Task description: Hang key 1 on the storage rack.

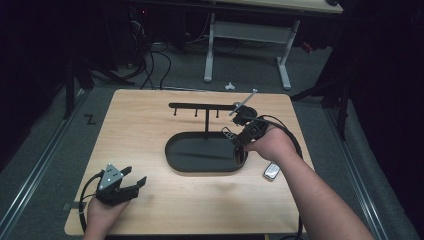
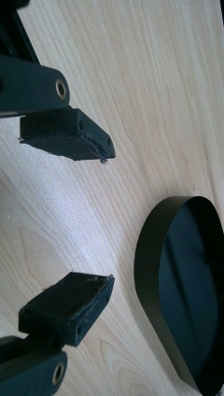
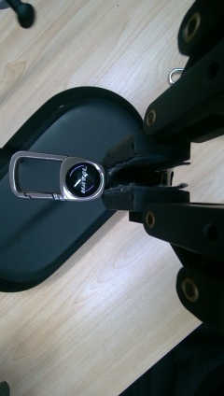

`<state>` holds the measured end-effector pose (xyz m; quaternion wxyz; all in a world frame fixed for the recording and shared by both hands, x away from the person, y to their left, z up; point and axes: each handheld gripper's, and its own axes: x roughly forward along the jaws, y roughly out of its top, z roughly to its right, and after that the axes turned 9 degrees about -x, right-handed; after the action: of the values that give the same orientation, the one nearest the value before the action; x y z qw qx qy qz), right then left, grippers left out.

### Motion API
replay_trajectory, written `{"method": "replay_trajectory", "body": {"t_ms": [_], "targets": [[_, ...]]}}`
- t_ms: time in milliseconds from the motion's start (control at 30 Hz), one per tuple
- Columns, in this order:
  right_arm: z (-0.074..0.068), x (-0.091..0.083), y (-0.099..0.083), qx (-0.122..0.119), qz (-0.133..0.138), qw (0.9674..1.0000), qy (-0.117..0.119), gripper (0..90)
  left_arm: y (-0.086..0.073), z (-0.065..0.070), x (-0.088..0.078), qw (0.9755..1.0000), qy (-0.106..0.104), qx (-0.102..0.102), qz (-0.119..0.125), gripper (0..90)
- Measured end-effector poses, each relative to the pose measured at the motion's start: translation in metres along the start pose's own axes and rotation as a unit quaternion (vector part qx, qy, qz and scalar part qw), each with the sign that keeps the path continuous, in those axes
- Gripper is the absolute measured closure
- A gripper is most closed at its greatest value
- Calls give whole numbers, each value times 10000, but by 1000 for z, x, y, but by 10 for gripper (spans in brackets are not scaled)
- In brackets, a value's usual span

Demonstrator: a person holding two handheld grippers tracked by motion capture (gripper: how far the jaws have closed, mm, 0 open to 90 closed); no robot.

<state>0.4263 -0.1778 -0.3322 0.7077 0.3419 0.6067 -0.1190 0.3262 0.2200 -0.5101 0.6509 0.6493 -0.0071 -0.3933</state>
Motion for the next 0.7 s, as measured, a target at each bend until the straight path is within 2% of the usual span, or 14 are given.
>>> {"method": "replay_trajectory", "body": {"t_ms": [367, 400, 600, 700], "targets": [[4, -1, 23, -3, 138, 9998, -113, 806, 0, 0, 0, 10000, -10, 11, -4, 328], [4, -1, 27, 65, 159, 9997, -174, 806, 0, 0, 1, 10000, -15, 15, -8, 328], [8, 2, 34, 87, 196, 9995, -226, 805, 0, 0, 1, 10000, -32, 33, -14, 327], [9, 3, 37, 184, 199, 9993, -256, 806, 0, 1, 1, 10000, -39, 41, -19, 327]]}}
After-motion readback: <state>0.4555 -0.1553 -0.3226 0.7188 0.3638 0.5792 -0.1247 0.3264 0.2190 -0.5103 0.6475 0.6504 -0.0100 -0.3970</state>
